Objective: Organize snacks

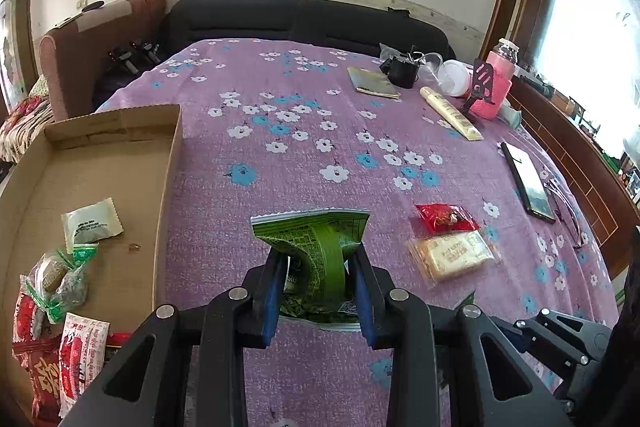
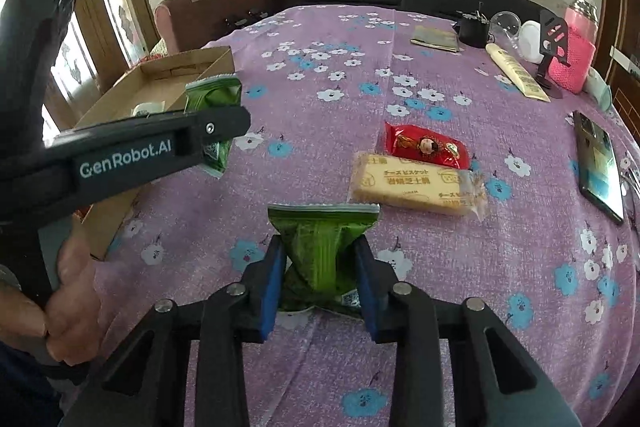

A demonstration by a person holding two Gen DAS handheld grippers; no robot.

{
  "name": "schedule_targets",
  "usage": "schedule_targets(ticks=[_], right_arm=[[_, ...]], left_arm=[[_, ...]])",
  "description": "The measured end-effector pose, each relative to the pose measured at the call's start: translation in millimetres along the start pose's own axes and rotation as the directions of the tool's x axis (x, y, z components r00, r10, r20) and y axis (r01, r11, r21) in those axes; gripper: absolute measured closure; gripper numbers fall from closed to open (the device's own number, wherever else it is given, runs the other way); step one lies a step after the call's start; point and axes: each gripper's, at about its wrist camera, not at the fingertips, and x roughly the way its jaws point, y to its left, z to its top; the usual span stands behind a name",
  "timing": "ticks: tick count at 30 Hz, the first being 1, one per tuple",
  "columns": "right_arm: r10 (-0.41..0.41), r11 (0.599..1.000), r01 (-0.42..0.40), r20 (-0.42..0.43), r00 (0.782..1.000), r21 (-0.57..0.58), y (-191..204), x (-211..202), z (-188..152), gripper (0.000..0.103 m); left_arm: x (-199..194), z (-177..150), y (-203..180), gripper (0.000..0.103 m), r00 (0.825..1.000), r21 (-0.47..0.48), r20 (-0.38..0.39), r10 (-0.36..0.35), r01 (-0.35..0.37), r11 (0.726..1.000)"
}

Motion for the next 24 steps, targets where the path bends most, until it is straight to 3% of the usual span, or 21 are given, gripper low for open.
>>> schedule_targets(ticks=[13,24], right_arm=[[-0.029,0.987,0.010,0.112,0.993,0.161,-29,-25,7,0.077],[-0.051,0.984,0.024,0.149,0.987,0.178,-33,-32,8,0.077]], left_arm=[[0,-7,-17,0.070,1.000,0.074,0.013,0.006,-0.007,0.997],[-7,-10,-24,0.070,0.998,0.114,0.051,0.022,-0.027,0.993]])
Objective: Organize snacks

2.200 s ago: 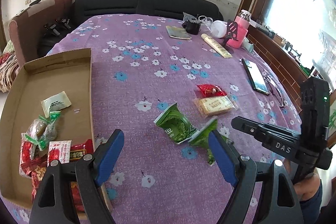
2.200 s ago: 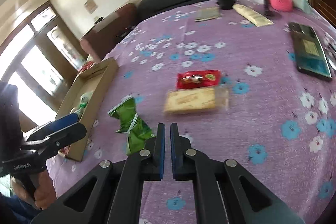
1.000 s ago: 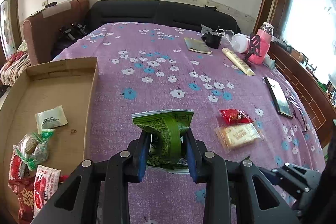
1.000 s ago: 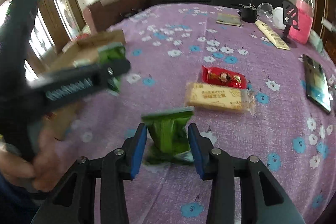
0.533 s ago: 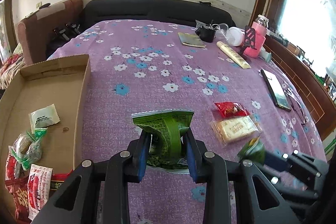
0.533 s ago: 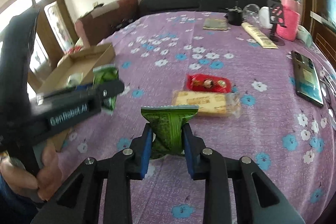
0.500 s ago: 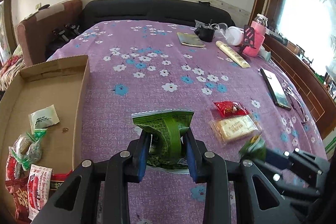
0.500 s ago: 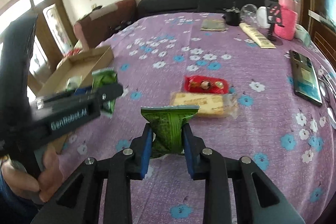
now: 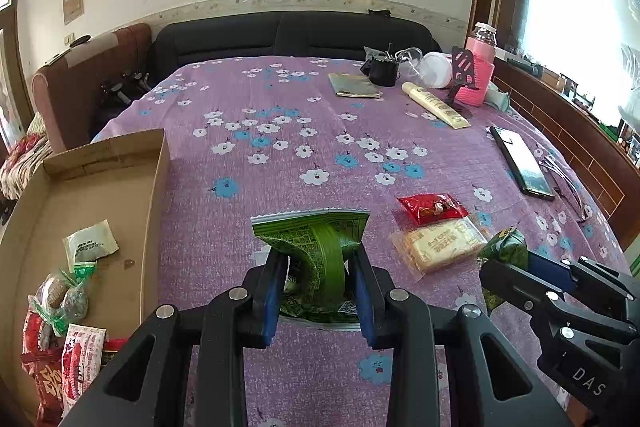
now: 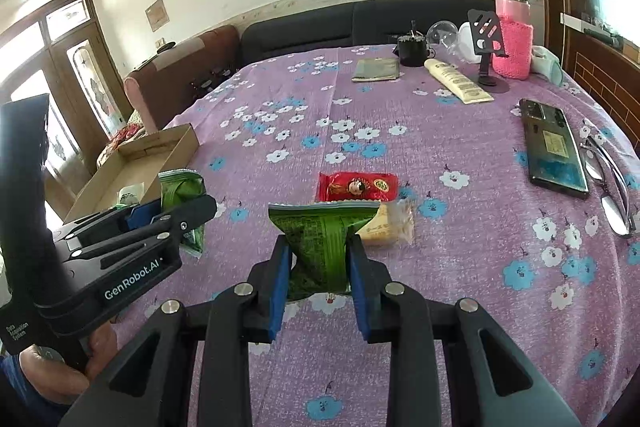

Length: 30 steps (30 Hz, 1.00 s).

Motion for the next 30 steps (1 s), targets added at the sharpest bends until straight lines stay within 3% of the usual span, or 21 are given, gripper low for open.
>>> schedule_targets(ticks=[30], right_arm=[[0.007,1.000,-0.007,0.047,0.999,-0.003,1,-8,1,0.077]], left_arm=[[-16,-1,-13,0.070,0.993,0.073,0.102,0.058,-0.065,0.995]])
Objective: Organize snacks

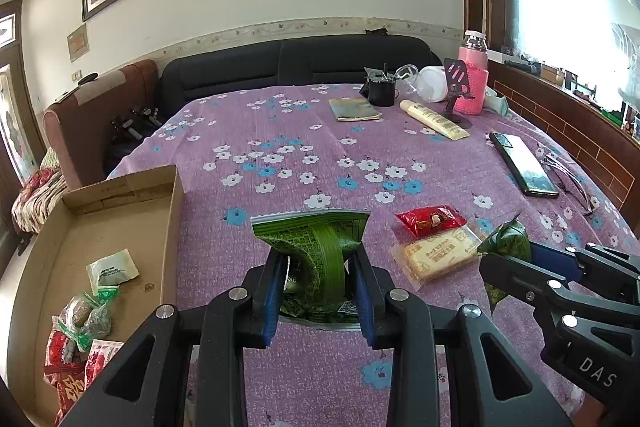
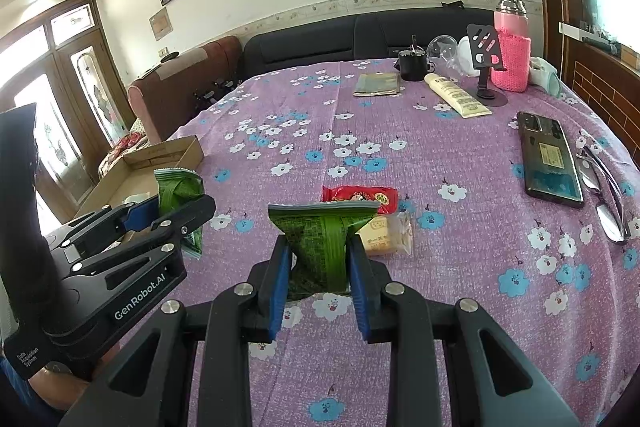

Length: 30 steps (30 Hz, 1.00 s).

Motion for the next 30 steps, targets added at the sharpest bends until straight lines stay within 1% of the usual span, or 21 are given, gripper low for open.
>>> schedule_targets(ticks=[12,16,19,24,27,30], right_arm=[[0.006,1.000,-0.006,0.026,1.000,0.004,0,-4,1,0.077],[0.023,1.000,-0.023,0.050,0.998,0.008,0,-8,3,0.077],[0.018,1.000,-0.018,0.061,0.998,0.010,-1,-9,3,0.076],[0.010,0.998,-0.014,0.058,0.998,0.067,-9,-12,5,0.076],[0.011,0.997,-0.015,0.064,0.998,0.073,-4,-18,6,0.076],[0.047,0.996,-0.051,0.058,0.997,0.069,9,-22,7,0.076]], left_arm=[[-5,1,1,0.070,1.000,-0.009,0.017,-0.005,0.005,1.000],[-7,2,2,0.070,0.999,-0.014,0.033,-0.005,0.006,1.000],[-9,5,4,0.070,0.999,-0.021,0.039,-0.010,0.011,1.000],[-24,9,11,0.070,0.998,-0.045,0.042,-0.044,0.045,0.998],[-35,8,17,0.070,0.998,-0.049,0.050,-0.047,0.050,0.998],[-44,7,29,0.070,0.997,-0.072,0.045,-0.058,0.061,0.996]])
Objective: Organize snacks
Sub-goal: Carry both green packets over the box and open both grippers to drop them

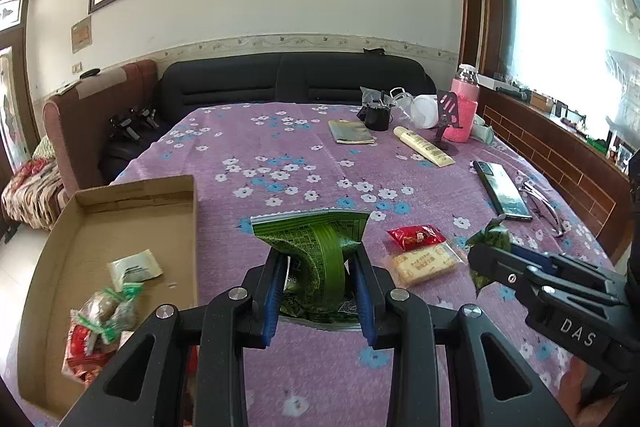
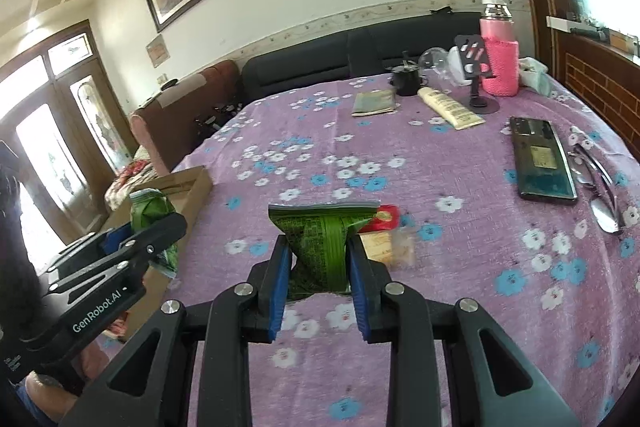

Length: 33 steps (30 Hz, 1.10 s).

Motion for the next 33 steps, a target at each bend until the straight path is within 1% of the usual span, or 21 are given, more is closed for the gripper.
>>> schedule_targets(ticks=[10,16,22,28,33], right_arm=[[0.090,0.989,-0.095,-0.042,0.995,-0.114,70,1,-7,0.076],[0.132,0.979,-0.144,-0.085,0.988,-0.147,100,13,-11,0.076],[0.182,0.965,-0.198,-0.107,0.977,-0.170,128,21,-8,0.076],[0.222,0.947,-0.248,-0.139,0.965,-0.205,159,32,-9,0.076],[0.240,0.931,-0.281,-0.190,0.952,-0.232,183,49,-16,0.076]], left_arm=[[-27,1,55,0.070,0.999,-0.099,0.027,0.036,-0.033,0.994],[-39,-5,94,0.070,0.996,-0.160,0.031,0.081,-0.075,0.984],[-46,-12,135,0.070,0.989,-0.223,0.024,0.143,-0.134,0.966],[-43,-27,177,0.069,0.976,-0.274,-0.022,0.215,-0.212,0.938],[-35,-38,200,0.069,0.969,-0.310,-0.073,0.234,-0.245,0.918]])
